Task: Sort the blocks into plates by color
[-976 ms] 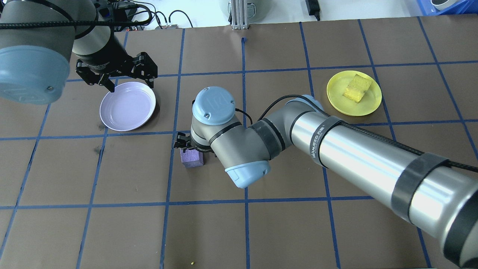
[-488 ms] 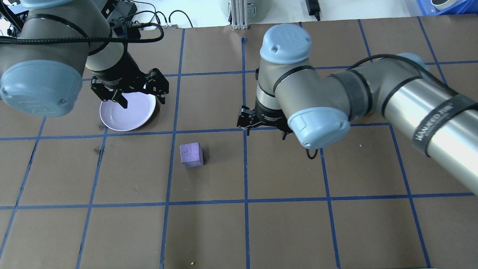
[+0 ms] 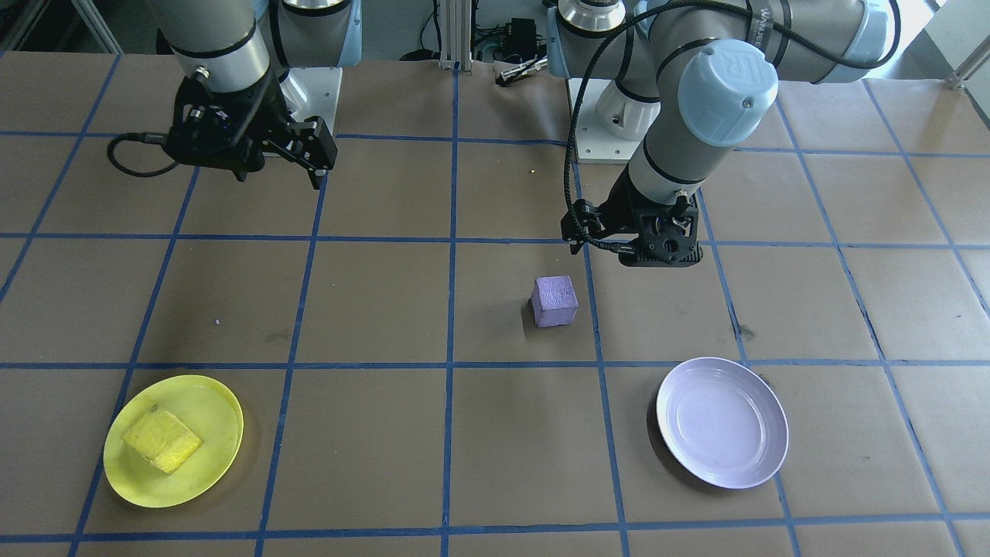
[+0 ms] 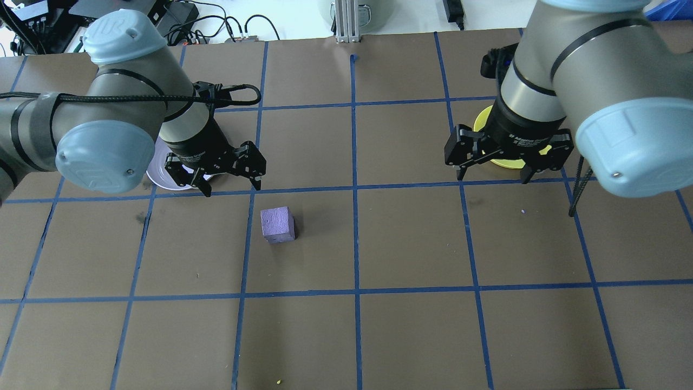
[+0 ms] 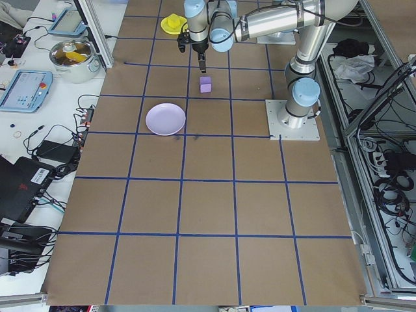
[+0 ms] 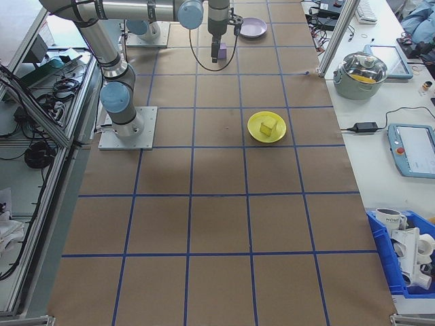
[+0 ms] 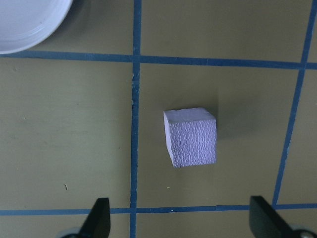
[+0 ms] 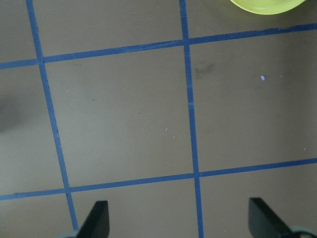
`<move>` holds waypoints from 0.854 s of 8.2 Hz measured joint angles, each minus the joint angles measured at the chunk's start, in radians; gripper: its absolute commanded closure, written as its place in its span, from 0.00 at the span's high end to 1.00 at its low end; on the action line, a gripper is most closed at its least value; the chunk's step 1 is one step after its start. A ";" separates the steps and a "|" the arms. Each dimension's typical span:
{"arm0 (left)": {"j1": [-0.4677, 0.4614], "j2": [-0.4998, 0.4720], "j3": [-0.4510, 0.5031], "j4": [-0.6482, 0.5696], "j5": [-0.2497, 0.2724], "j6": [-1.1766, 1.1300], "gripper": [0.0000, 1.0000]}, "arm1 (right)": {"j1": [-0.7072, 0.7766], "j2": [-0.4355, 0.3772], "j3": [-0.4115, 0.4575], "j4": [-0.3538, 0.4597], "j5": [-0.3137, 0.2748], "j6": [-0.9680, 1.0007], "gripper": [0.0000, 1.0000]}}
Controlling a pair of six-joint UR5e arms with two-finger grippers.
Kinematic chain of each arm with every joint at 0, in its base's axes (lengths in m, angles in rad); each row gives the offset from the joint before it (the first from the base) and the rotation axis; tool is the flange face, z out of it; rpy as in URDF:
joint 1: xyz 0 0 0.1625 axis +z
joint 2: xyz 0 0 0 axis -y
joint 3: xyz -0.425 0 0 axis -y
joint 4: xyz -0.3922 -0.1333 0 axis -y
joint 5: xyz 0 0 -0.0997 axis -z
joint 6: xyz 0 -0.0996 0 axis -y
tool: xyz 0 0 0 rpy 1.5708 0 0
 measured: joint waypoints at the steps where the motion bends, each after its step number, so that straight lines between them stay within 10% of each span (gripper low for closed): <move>1: -0.003 -0.025 -0.014 0.000 -0.007 -0.003 1.00 | -0.026 -0.018 -0.033 0.047 0.005 -0.014 1.00; 7: -0.048 -0.191 -0.028 0.036 -0.046 -0.003 1.00 | -0.060 -0.028 -0.068 0.132 0.021 -0.028 1.00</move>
